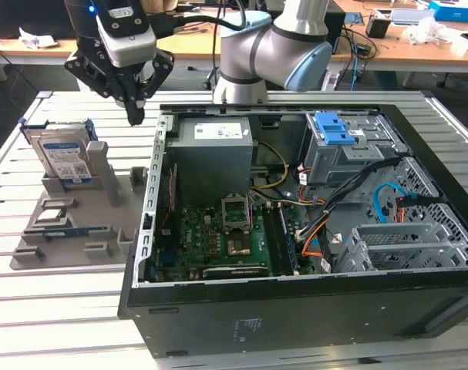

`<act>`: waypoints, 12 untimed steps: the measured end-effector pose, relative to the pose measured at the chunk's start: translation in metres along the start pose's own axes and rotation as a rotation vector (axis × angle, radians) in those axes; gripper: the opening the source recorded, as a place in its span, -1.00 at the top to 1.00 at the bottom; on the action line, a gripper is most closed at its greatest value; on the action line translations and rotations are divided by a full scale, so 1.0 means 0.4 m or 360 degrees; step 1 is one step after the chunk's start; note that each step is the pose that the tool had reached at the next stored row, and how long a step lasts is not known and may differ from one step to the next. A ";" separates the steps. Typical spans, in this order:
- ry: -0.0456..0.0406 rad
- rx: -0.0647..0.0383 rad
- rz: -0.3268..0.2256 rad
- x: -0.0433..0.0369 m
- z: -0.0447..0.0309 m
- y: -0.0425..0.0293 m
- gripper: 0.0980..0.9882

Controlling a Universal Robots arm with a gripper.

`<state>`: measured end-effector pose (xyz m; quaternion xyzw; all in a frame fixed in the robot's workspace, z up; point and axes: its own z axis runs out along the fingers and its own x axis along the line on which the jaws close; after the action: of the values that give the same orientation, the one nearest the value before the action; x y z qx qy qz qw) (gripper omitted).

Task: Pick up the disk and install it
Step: 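Reach for the disk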

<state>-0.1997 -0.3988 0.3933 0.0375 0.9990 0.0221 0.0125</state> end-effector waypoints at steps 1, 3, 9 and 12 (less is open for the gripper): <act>0.0000 0.0000 0.0000 0.006 0.000 0.000 0.98; 0.0000 0.0000 0.0000 0.029 -0.001 -0.002 0.98; 0.0000 0.0000 0.0000 0.103 -0.003 -0.008 0.98; 0.0000 0.0000 0.0000 0.124 -0.003 -0.009 0.98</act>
<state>-0.2495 -0.3989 0.3933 0.0374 0.9990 0.0221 0.0125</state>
